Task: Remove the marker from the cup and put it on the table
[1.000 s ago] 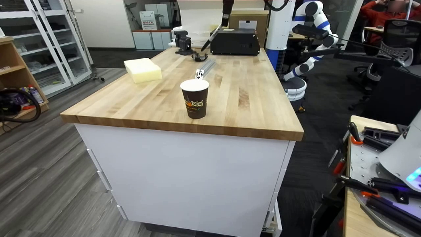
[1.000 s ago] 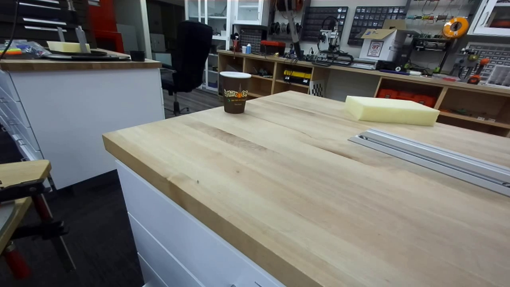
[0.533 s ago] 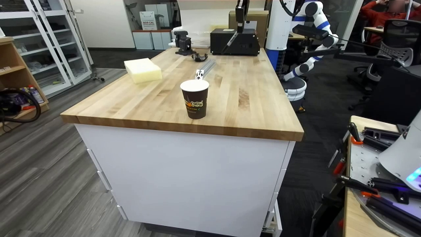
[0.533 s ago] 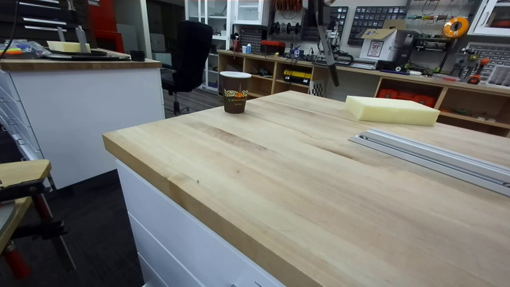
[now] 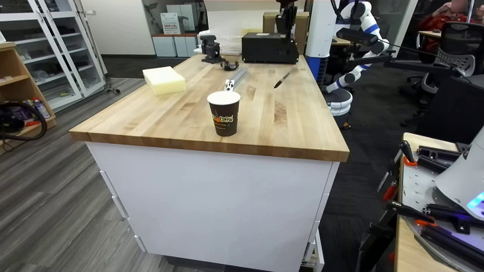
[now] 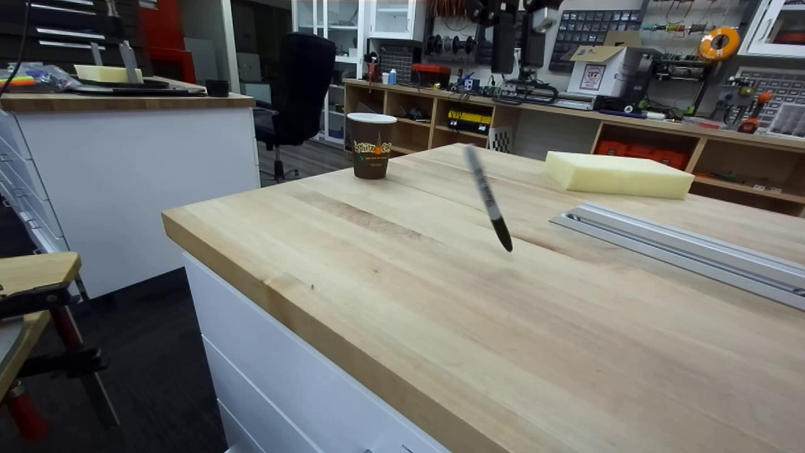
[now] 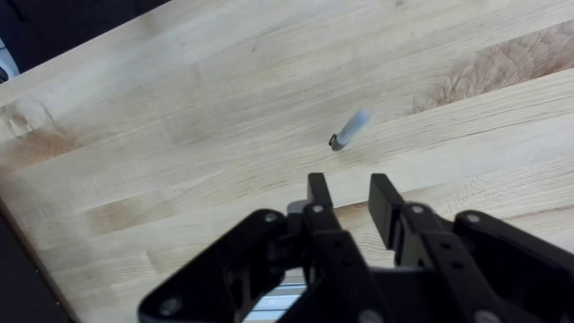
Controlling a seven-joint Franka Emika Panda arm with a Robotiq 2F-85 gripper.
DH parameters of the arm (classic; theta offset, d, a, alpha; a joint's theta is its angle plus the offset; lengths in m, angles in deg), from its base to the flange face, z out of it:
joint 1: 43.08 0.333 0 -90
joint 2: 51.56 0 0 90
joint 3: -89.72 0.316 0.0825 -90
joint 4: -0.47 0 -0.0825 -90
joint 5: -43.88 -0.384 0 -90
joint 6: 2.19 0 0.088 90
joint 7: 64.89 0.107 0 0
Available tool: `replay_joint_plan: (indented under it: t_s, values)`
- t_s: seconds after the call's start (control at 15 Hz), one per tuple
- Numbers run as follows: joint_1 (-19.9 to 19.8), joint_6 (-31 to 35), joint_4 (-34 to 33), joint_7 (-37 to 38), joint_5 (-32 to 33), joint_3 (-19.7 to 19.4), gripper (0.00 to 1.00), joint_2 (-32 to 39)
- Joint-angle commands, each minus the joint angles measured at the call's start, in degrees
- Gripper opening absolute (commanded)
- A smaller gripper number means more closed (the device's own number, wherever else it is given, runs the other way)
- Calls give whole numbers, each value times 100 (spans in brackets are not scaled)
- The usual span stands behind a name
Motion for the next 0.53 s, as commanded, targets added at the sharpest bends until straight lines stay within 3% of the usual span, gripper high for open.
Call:
replay_joint_plan:
  t_s: [0.0,0.13,0.2,0.4,0.47]
  values:
    - [-94,-175,-102,131,-220,-30,62,15]
    - [-156,-15,40,-88,-473,-17,75,-78]
    - [-103,-21,-18,23,-251,-2,57,9]
    - [-122,-20,-18,11,-366,-5,74,9]
    - [-123,-20,-18,11,-369,-5,75,9]
